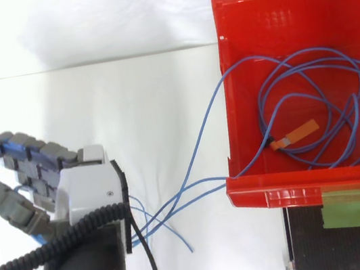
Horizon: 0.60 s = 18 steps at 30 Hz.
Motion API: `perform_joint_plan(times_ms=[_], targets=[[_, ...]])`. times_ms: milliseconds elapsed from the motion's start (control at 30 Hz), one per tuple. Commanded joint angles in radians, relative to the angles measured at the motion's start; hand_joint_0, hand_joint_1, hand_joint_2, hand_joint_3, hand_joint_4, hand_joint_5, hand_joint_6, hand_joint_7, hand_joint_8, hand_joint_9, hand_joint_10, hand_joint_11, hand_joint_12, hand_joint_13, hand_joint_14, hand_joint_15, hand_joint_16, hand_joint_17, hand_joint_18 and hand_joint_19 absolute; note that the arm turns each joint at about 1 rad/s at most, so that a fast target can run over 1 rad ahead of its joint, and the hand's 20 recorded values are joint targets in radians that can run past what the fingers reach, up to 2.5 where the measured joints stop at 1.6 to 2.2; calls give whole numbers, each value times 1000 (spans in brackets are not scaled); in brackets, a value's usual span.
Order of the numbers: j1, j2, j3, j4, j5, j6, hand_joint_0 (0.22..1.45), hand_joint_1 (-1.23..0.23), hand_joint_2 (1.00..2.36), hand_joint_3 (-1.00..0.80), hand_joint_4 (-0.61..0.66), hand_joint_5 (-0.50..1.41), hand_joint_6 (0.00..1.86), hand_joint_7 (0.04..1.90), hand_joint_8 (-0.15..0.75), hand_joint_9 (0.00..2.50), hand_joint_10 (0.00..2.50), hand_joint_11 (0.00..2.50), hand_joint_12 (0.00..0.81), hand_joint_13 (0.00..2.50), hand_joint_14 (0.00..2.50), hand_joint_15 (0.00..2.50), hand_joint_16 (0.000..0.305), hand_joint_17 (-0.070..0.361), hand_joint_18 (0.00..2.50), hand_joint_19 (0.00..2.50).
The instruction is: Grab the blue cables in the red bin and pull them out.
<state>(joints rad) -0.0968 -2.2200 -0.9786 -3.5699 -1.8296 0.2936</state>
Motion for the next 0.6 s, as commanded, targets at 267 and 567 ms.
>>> perform_joint_plan(times_ms=[267, 567], targets=[[-14, 0, 3, 198, -71, -244, 844, -918, 1000, -1000, -20, 1169, 219, 961, 225, 808, 7, 193, 315, 671, 14, 296, 41, 92, 603, 409], [-20, 0, 12, 212, -125, -369, 845, -920, 1000, -1000, -20, 1169, 217, 960, 225, 808, 9, 199, 315, 673, 12, 298, 41, 91, 607, 419]])
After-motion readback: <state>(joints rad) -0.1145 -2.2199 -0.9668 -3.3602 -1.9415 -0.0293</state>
